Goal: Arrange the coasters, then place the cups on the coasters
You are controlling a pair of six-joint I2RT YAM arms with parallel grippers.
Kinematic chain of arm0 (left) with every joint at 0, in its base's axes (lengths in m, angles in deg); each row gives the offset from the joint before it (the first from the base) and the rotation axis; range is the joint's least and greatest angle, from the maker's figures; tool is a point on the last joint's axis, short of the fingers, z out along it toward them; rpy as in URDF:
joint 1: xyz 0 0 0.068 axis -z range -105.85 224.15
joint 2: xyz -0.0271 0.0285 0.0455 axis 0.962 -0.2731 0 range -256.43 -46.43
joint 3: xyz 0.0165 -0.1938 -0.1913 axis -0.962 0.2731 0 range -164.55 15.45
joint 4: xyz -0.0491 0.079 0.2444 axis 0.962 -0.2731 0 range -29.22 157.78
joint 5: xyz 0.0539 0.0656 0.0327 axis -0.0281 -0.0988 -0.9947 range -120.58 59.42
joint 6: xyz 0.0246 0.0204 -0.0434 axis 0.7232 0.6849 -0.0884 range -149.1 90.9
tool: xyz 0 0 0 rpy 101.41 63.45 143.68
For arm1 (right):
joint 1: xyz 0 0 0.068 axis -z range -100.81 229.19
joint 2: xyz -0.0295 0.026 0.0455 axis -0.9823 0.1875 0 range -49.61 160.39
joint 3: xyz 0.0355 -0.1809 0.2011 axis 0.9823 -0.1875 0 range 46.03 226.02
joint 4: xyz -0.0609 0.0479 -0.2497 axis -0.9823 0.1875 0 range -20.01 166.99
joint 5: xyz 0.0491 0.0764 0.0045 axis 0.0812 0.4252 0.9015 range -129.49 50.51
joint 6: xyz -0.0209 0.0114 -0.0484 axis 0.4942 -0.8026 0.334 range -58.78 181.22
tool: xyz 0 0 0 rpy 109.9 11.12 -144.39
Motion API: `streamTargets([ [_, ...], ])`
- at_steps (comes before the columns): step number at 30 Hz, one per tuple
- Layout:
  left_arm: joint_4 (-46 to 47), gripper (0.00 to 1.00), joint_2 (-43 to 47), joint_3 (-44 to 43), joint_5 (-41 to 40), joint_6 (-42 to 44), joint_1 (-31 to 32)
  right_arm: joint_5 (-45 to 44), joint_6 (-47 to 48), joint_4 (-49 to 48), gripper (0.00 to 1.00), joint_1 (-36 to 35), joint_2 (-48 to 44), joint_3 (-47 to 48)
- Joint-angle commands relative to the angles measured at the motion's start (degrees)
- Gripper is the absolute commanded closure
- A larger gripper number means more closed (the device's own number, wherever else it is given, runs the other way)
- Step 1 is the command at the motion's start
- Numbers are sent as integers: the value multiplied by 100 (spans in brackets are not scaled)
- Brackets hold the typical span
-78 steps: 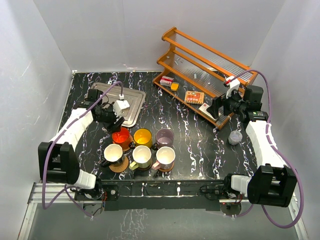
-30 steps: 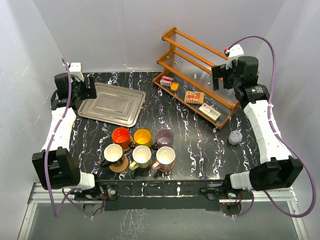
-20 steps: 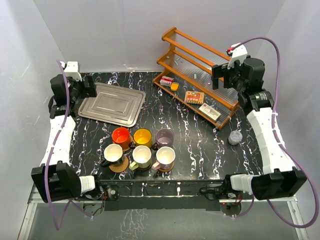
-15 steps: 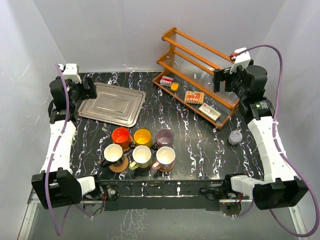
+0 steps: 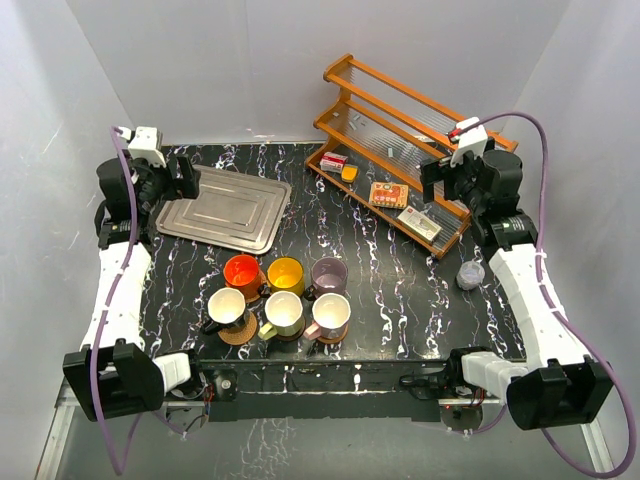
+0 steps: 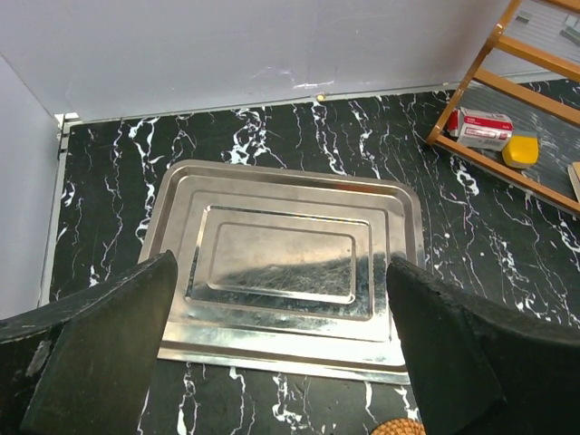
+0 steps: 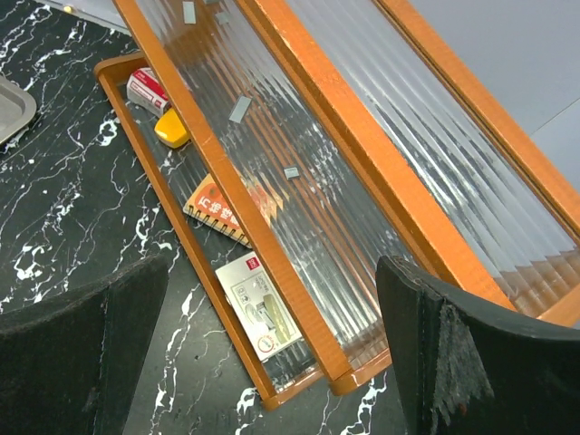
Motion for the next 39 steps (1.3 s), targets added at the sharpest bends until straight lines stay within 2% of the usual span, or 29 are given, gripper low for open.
streamTargets([
  [1, -274, 1, 420, -113, 212, 225, -6, -4, -7, -459, 2, 79, -396, -67],
  [10, -1112, 1, 575, -724, 310, 601, -39, 137, -103, 3, 2, 230, -551, 209],
  [39, -1001, 1, 470, -565, 595, 454, -71, 188, -14, 14, 2, 300, -490, 133],
])
